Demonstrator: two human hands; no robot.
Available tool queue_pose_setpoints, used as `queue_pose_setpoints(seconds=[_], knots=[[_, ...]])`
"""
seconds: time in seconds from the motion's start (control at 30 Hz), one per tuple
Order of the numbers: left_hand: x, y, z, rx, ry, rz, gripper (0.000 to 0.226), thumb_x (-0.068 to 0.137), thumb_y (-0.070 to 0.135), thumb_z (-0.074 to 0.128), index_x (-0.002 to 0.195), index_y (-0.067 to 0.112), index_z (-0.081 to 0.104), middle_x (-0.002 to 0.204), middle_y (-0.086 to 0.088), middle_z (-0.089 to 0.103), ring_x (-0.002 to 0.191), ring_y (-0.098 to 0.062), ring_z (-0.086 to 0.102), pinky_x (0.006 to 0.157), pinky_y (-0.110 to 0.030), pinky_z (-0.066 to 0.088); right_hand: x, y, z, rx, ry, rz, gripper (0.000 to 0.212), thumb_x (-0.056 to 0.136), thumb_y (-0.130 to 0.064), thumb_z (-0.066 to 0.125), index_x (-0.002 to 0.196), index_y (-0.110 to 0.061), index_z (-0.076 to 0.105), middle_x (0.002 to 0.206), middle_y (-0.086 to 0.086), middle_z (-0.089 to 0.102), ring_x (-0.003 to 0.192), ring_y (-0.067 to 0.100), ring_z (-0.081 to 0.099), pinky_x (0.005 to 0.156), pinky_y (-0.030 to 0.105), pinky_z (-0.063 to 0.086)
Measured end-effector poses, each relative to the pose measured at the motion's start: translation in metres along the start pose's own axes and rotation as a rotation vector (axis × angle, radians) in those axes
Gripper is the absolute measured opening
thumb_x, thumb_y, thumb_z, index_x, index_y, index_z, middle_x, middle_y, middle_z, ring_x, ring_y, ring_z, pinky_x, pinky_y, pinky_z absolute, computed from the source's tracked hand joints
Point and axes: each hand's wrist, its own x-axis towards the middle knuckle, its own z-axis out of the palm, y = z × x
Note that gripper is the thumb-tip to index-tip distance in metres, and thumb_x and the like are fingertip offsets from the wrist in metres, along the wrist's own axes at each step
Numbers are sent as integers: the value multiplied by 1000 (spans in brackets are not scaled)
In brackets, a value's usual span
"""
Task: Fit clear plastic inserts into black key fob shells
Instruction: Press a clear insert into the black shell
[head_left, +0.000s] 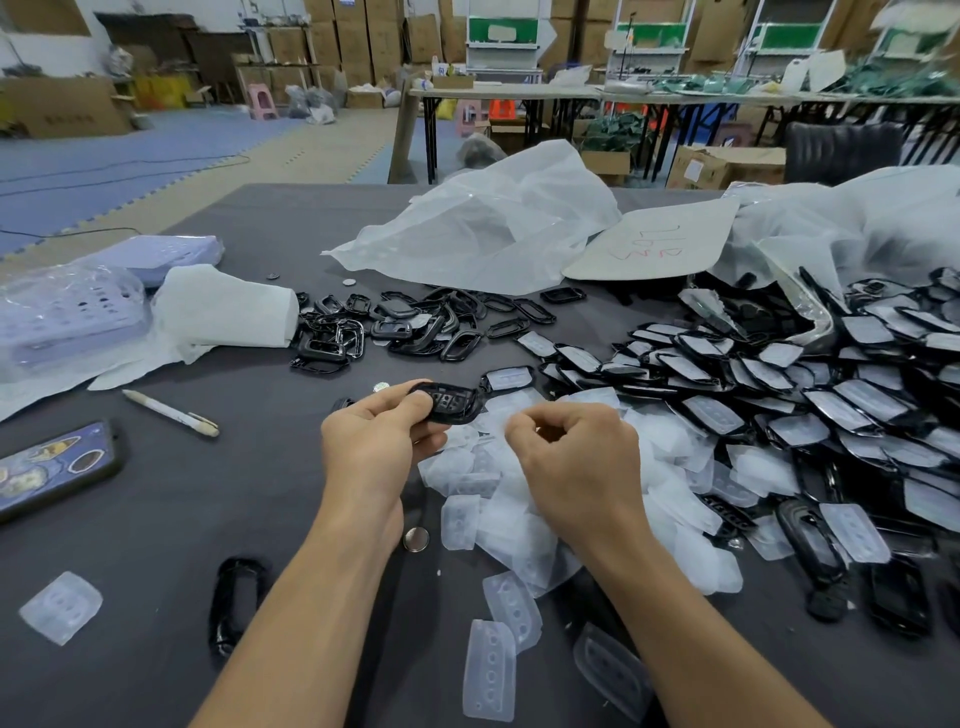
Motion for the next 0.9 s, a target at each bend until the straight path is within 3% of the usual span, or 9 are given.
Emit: queue_pose_setpoints(seconds=[0.17,0.3,0.37,0.47,0.53,0.6,0.77,0.83,0.9], knots=[[0,2,-1,-48,-31,-13,16,95,-2,66,90,8,78,75,-10,79,58,-14,72,56,-23,60,0,1,0,66,-5,43,15,85,-29,63,73,-29,73,58,-13,68,53,11,62,53,28,52],[-3,5,-2,-109,-250,-123,28,99,2,58,84,13,79,83,-9,80,66,-12,75,58,-21,60,0,0,2,217,-44,86,22,89,-22,58,75,-29,72,57,-4,70,46,13,66,40,25,48],[-4,4,-2,-31,-387,-119,35,99,4,59,77,17,82,91,-7,80,77,-12,76,67,-21,61,1,-1,2,282,-63,124,26,93,-16,58,75,-27,72,57,-1,71,49,16,70,40,22,46],[-8,0,0,92,-498,-65,22,98,7,63,95,14,83,107,-9,80,101,-15,75,83,-25,61,4,-2,0,395,-83,163,29,97,-10,57,77,-20,75,62,6,73,53,25,72,47,26,46],[-8,-2,1,90,-520,-63,17,97,7,64,106,6,79,107,-13,78,101,-20,74,86,-27,61,6,-2,-1,452,-100,170,29,98,-9,59,77,-19,76,64,13,72,49,26,63,49,29,45],[-8,-3,2,40,-531,-74,16,96,4,63,101,4,78,100,-14,78,94,-23,76,85,-31,63,7,-2,-1,486,-104,174,32,98,-8,60,75,-23,77,65,19,70,45,19,53,48,29,45],[-8,-4,2,78,-473,-62,31,95,-2,64,81,16,85,92,-12,80,84,-17,77,71,-21,60,4,-3,-2,417,-32,152,28,95,-11,65,73,-22,77,61,2,73,47,9,63,51,19,47],[-5,-4,0,102,-451,-70,28,94,-2,66,83,15,85,95,-13,80,86,-17,78,73,-22,62,4,-3,-3,417,26,161,27,93,-10,64,72,-22,76,57,0,71,45,11,63,47,18,46],[-1,-4,-4,133,-432,-91,25,95,1,67,87,16,85,100,-14,80,86,-18,78,83,-29,64,7,-2,-6,464,92,206,28,92,-12,63,69,-23,75,55,1,67,42,12,52,43,21,40]])
